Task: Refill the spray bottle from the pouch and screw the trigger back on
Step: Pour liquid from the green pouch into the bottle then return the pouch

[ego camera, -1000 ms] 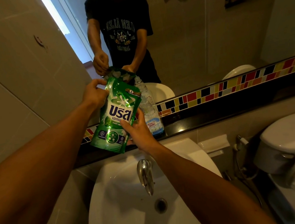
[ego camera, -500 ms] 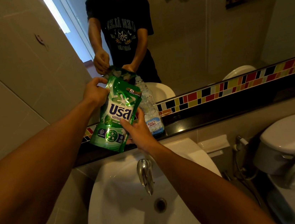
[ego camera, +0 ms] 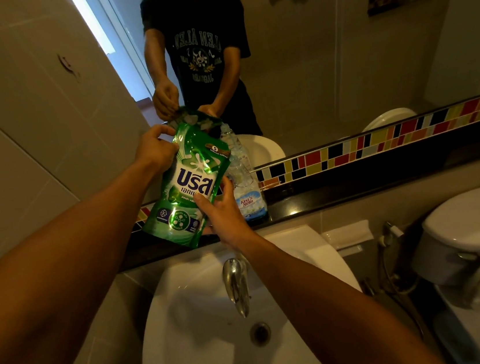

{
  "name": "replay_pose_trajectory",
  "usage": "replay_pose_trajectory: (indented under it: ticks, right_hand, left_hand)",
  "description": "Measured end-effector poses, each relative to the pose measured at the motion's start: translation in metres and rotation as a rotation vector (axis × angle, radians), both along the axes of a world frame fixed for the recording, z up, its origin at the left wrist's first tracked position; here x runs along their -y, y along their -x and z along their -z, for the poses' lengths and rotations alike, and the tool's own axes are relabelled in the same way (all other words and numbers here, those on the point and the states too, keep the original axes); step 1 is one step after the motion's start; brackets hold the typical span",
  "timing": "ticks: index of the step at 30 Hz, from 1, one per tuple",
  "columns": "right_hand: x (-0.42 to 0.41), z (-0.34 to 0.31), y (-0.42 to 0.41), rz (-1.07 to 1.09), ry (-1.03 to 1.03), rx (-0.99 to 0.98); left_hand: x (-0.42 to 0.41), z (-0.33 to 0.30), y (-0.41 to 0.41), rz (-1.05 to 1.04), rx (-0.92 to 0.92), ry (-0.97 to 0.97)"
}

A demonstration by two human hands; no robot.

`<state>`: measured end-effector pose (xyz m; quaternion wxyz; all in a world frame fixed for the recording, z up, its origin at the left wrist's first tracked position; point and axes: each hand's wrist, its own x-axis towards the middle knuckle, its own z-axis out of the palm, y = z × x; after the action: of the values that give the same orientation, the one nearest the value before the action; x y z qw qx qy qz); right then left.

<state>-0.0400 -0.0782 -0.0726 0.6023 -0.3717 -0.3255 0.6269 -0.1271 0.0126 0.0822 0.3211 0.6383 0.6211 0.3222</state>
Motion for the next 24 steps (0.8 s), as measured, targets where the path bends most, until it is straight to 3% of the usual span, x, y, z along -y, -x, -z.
replay_pose_trajectory:
  ticks: [24]
  right_hand:
    - [-0.0013, -0.0024, 0.0065, 0.008, -0.03, -0.027]
  left_hand:
    - [-0.0028, -0.0063, 0.0022, 0.011, -0.044, -0.026]
